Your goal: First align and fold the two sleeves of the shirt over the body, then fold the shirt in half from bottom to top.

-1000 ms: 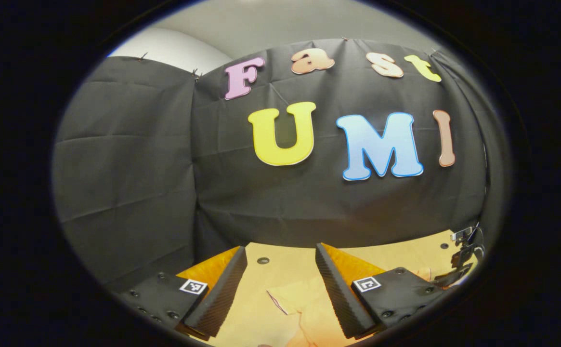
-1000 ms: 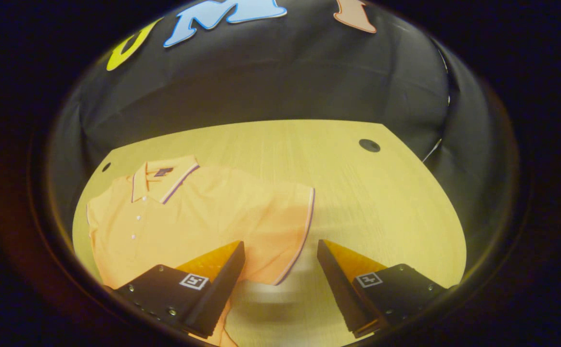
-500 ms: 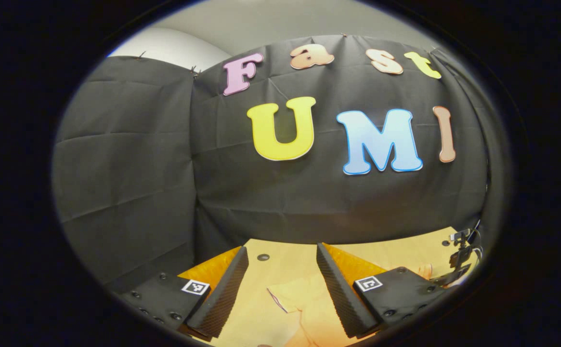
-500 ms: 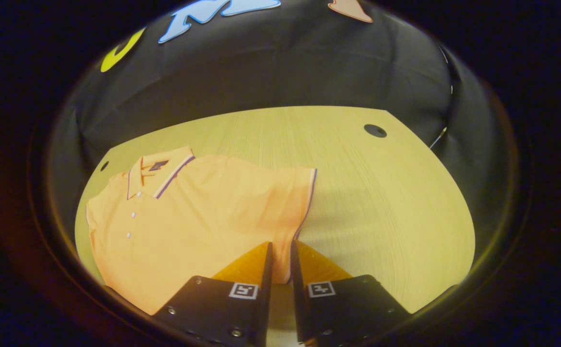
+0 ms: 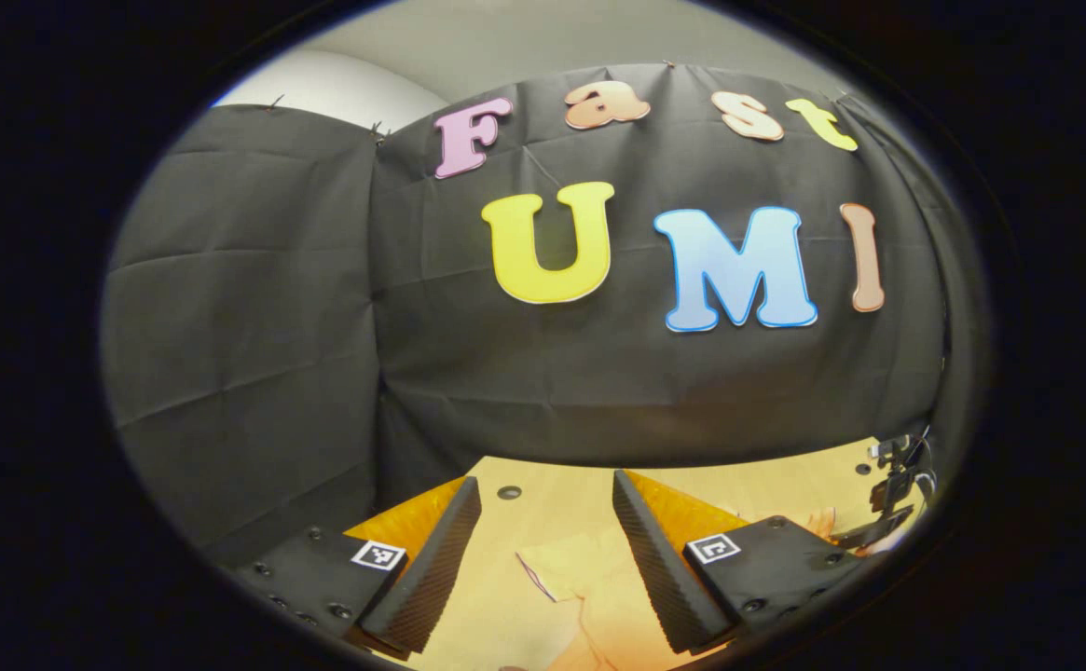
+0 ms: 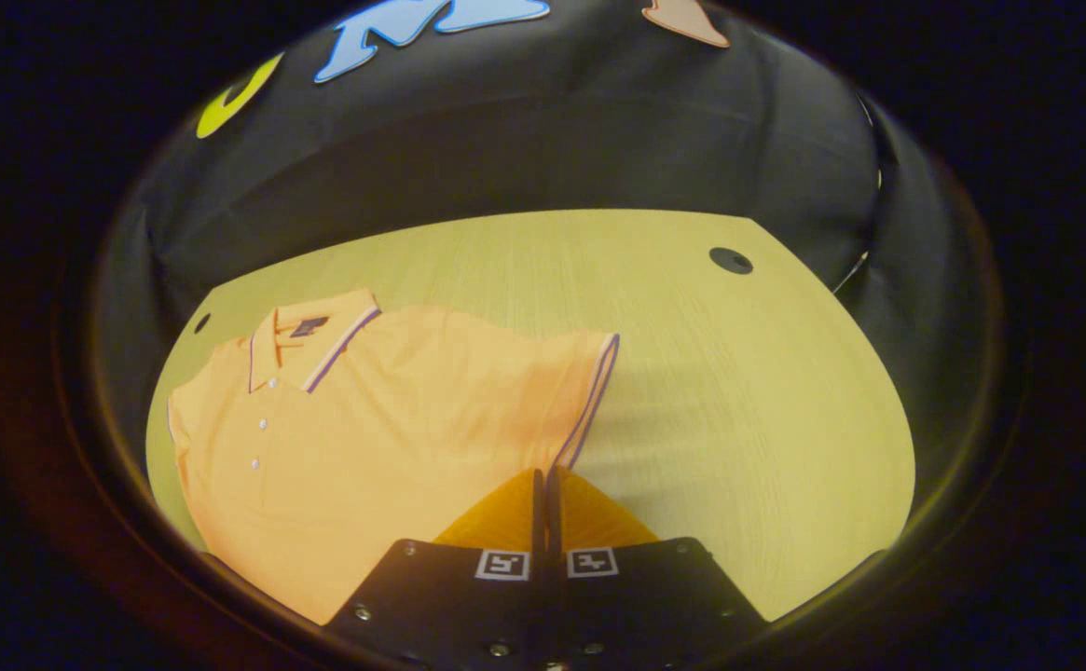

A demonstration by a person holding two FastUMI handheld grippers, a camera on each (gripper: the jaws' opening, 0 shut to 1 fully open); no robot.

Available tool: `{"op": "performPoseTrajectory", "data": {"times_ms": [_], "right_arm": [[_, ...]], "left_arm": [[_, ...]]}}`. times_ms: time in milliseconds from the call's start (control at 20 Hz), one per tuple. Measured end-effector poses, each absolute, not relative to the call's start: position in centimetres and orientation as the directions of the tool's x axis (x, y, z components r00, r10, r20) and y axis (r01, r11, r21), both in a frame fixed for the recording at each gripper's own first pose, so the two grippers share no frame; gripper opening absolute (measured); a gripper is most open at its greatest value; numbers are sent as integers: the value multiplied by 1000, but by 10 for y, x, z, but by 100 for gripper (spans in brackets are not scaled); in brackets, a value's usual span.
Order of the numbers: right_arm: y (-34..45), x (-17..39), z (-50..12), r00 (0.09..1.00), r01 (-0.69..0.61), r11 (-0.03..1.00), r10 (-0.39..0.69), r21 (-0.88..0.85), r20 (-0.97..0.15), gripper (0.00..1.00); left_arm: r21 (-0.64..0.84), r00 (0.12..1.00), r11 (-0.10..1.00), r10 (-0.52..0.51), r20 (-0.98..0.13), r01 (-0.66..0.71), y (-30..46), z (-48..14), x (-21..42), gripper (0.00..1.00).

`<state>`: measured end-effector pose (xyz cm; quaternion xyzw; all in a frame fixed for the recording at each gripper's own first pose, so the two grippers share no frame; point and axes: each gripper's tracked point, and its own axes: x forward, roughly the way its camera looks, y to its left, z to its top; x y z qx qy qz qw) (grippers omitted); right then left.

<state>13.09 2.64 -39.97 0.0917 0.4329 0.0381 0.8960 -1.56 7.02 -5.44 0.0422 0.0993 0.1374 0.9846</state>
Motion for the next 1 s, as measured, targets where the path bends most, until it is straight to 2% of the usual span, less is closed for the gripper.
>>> {"op": "performPoseTrajectory", "data": {"times_ms": [300, 550, 800, 900, 1000], "right_arm": [[59, 153, -352, 698, -91, 976, 203, 196, -686, 0], [101, 160, -322, 721, -168, 953, 294, 254, -627, 0], [154, 142, -317, 657, -282, 888, 454, 363, -602, 0], [165, 136, -320, 635, -310, 875, 482, 372, -604, 0], [171, 129, -325, 611, -316, 869, 493, 381, -619, 5]], "left_arm": [[101, 936, 955, 295, -190, -280, 81, -54, -17, 96], [105, 931, 950, 309, -193, -294, 89, -57, -23, 96], [109, 923, 944, 326, -202, -310, 99, -64, -29, 96], [108, 921, 944, 329, -207, -313, 103, -67, -31, 96], [105, 920, 944, 330, -214, -314, 105, -72, -29, 96]]}}
